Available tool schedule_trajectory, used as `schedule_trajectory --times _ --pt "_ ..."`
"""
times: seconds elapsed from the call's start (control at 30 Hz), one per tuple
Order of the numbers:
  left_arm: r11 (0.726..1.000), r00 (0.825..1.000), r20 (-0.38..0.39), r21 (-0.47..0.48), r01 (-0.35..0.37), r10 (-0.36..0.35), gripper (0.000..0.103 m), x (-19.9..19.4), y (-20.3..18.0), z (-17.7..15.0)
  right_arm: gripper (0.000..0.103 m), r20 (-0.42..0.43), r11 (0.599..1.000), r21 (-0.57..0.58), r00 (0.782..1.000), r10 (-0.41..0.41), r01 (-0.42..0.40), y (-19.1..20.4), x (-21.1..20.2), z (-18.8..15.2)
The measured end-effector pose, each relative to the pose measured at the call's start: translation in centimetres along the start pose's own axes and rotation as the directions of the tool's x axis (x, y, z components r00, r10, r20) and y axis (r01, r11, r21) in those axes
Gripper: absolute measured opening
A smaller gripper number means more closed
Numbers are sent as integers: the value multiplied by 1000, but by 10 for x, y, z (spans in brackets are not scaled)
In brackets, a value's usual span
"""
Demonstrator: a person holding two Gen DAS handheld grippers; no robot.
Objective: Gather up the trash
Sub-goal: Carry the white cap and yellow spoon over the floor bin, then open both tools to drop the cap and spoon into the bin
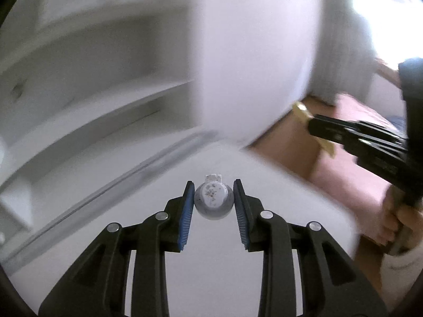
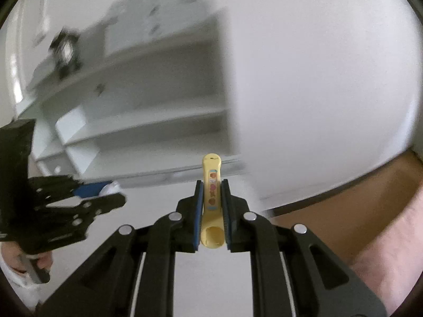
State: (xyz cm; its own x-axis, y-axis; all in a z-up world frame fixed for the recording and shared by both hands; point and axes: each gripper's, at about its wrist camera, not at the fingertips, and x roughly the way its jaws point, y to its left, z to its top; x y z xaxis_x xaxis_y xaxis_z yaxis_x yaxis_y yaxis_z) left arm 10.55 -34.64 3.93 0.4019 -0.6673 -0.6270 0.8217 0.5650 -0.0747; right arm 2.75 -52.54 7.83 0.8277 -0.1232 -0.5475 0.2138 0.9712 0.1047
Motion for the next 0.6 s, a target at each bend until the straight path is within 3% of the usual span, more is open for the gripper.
schedule_trajectory --times 0.07,0.1,0.13,0.17,0.27,0.37,0.4,0.47,0.5,0.6 --pt "989 991 8 69 133 -134 29 -1 -60 4 14 8 997 61 999 -49 48 -41 -40 -12" --pt "971 976 -4 100 219 -220 29 0 -93 1 14 4 994 92 998 -65 64 -58 -56 -19" --pt "948 956 -27 124 293 -292 29 1 -121 -5 14 -11 988 126 996 -85 85 -79 -75 -29" --pt "908 922 -70 158 387 -381 29 4 -160 -16 14 -19 983 150 995 -102 104 -94 -90 -36" --pt "832 859 -170 215 511 -483 29 20 -234 -55 14 -88 957 223 982 -168 184 -139 -125 -77" --pt "798 799 -314 171 578 -512 29 65 -283 -112 14 -262 918 311 951 -166 246 -183 -118 -145" --pt "806 791 -366 155 572 -491 29 87 -295 -135 14 -328 900 345 933 -149 265 -195 -107 -171" --pt "820 745 -485 95 565 -457 29 137 -309 -180 14 -440 866 411 894 -86 286 -217 -81 -224" --pt "841 722 -540 47 539 -432 29 166 -310 -204 14 -501 836 466 865 -21 290 -230 -61 -262" --pt "915 678 -657 -45 401 -329 29 237 -301 -259 14 -610 768 553 785 108 324 -250 -13 -344"
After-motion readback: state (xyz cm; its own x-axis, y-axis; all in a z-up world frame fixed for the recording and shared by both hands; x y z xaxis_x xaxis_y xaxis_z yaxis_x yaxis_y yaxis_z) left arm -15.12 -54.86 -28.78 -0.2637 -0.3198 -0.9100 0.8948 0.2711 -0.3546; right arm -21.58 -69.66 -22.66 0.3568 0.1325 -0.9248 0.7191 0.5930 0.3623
